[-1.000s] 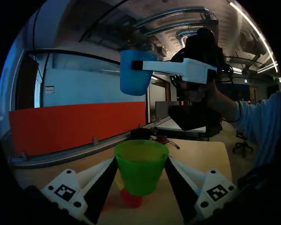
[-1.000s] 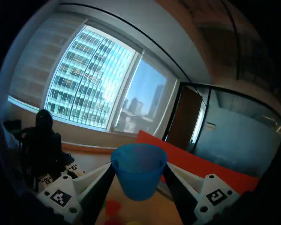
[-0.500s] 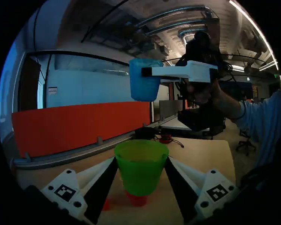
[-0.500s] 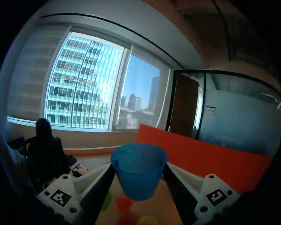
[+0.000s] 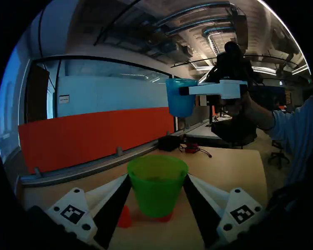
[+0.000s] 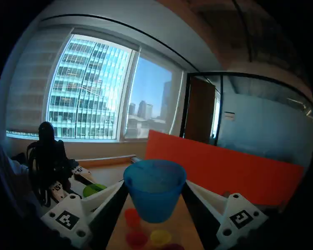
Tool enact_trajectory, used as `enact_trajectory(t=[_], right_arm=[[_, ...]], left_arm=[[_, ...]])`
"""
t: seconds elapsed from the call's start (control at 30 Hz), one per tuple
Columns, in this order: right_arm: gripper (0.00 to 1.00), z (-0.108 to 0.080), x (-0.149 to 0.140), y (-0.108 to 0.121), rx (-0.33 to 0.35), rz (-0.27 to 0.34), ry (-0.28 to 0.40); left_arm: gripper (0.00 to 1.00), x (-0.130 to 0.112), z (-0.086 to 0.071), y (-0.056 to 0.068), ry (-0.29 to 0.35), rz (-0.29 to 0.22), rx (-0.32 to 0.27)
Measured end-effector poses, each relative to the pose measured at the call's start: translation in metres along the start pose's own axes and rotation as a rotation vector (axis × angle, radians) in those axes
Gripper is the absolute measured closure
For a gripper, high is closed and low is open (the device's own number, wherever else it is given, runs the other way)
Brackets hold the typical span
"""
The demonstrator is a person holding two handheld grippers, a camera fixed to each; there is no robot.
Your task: Pour water
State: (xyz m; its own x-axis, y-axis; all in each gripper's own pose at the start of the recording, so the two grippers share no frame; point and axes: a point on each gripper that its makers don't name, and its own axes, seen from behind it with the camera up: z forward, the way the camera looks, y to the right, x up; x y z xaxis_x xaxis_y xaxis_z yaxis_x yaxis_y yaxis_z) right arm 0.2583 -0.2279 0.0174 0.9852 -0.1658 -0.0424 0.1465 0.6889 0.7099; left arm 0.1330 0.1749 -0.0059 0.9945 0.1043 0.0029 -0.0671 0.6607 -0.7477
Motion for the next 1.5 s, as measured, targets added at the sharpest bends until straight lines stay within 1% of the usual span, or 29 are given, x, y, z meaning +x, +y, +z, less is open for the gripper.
enact_trajectory(t=[0.1,0.3,0.57,0.67,0.87,1.17,1.5], right_arm=[[0.11,-0.006,-0.008,0.003,-0.007,0.004,-0.008],[0.11,-0.014,-0.014,0.009,-0.014,0.031,-0.008],[0.1,-0.02,-0.02,0.007,0.007,0.052,-0.012],[0.1,-0.021,-0.027,0.005,0.018,0.057,-0.021],[0.1,-0.023,-0.05,-0.001,0.043,0.065,-0.064],[0.1,-0.025,-0.085,-0.011,0.082,0.078,-0.131],[0.1,-0.026,-0.126,-0.021,0.117,0.082,-0.213]], left_arm=[[0.15,-0.003,-0.002,-0.002,-0.006,-0.004,0.008],[0.16,-0.007,-0.005,-0.002,-0.014,0.0,0.012],[0.15,-0.012,-0.006,-0.002,-0.031,0.0,0.016],[0.16,-0.015,-0.007,-0.002,-0.043,0.002,0.015],[0.16,-0.026,-0.006,-0.001,-0.078,0.014,0.012],[0.16,-0.045,-0.006,-0.002,-0.134,0.012,0.002],[0.15,-0.073,-0.006,-0.001,-0.209,0.02,-0.006]])
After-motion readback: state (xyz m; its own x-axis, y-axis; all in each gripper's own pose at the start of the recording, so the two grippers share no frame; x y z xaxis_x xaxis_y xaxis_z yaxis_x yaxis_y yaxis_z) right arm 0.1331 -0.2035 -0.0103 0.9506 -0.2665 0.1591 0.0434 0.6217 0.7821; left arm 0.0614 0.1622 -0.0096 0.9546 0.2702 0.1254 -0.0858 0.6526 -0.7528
